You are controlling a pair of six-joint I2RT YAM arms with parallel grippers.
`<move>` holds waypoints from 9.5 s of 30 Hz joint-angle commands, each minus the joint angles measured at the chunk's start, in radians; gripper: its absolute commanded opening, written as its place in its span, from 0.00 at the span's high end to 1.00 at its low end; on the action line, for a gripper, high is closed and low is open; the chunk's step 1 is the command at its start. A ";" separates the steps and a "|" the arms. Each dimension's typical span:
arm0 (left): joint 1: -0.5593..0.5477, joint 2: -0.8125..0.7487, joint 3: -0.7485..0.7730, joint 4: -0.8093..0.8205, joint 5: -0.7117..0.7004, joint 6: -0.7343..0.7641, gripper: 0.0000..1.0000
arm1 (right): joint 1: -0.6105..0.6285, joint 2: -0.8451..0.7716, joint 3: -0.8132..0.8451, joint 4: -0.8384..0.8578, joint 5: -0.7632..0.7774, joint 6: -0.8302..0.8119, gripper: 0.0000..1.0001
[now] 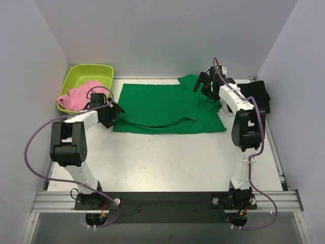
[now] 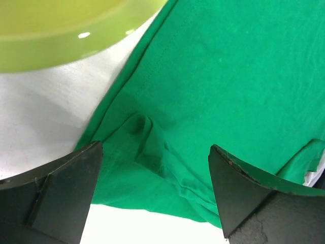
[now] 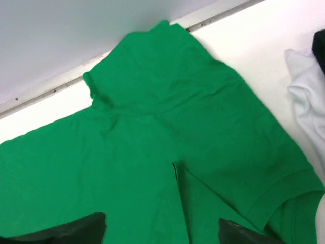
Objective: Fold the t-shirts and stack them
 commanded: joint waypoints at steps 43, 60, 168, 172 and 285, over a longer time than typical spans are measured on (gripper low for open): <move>-0.288 -0.058 0.138 -0.176 -0.252 0.215 0.04 | 0.189 -0.439 -0.726 0.168 0.029 -0.071 0.00; -0.283 -0.010 0.156 -0.230 -0.277 0.215 0.44 | 0.189 -0.445 -0.749 0.185 0.028 -0.068 0.00; -0.225 0.019 0.187 -0.236 -0.335 0.220 0.19 | 0.126 -0.353 -0.588 0.157 0.055 -0.083 0.00; -0.226 0.056 0.193 -0.214 -0.323 0.218 0.19 | 0.126 -0.336 -0.611 0.182 0.047 -0.077 0.00; -0.439 -0.660 -0.368 -0.214 -0.348 0.094 0.13 | 0.403 -0.589 -1.001 0.185 0.291 0.265 0.61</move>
